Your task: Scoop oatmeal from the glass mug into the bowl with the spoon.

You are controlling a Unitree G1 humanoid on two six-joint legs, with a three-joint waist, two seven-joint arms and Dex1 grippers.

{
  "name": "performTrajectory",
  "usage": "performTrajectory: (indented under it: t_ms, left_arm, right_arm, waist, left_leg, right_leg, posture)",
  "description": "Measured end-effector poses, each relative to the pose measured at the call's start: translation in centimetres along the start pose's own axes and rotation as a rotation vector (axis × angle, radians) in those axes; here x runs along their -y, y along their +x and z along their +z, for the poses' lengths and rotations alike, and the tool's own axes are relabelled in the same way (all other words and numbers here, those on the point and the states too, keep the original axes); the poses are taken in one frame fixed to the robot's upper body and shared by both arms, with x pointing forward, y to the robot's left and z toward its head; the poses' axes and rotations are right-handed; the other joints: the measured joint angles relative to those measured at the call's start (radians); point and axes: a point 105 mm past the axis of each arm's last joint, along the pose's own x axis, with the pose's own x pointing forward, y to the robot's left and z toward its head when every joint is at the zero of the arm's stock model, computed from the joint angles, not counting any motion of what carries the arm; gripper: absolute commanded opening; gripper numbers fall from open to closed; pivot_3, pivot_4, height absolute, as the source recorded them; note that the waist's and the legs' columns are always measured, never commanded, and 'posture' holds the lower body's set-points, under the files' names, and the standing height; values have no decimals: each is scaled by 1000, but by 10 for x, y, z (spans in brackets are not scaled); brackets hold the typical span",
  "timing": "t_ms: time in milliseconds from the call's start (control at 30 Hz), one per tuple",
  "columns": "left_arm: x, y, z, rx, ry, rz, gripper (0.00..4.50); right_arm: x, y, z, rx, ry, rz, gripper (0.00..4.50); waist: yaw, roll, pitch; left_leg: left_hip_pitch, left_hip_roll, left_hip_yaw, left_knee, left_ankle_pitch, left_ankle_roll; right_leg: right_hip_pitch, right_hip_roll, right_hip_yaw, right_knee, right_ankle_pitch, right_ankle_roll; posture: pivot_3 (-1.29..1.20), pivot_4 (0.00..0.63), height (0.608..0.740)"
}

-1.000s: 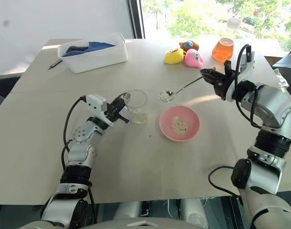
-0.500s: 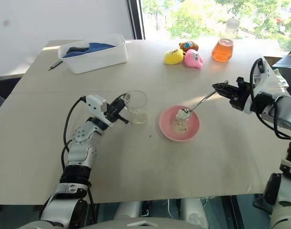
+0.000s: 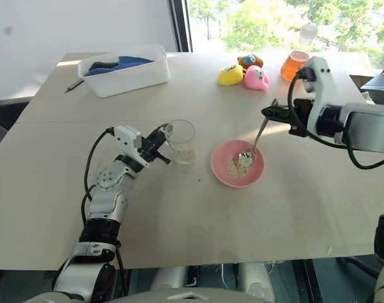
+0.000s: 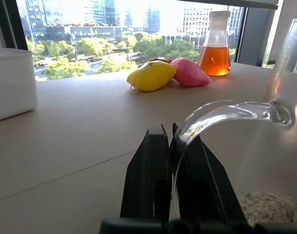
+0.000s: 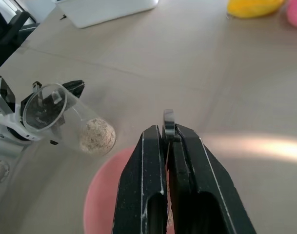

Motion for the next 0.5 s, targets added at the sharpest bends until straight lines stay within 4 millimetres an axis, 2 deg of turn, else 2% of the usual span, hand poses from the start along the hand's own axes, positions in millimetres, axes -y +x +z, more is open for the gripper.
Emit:
performTrajectory:
  t_ms: [200, 367, 500]
  left_arm:
    - [1, 1, 0, 2, 0, 0, 49]
    - [1, 1, 0, 4, -1, 4, 49]
    - [1, 1, 0, 6, 0, 6, 49]
  right_arm:
    - [-18, 6, 4, -25, -205, 34, 0]
    - [-23, 6, 0, -62, -376, 43, 0]
    - [-26, 8, -1, -68, -447, 70, 0]
  waist:
    - [1, 0, 0]
    - [1, 0, 0]
    - [1, 0, 0]
  left_leg:
    - [0, 0, 0, 0, 0, 0]
    - [0, 0, 0, 0, 0, 0]
    - [0, 0, 0, 0, 0, 0]
  right_leg:
    - [0, -1, 0, 0, 0, 0]
    - [0, -1, -1, 0, 0, 0]
    - [0, -1, -2, 0, 0, 0]
  posture:
    - [0, 150, 740]
    - [0, 150, 740]
    - [0, 150, 740]
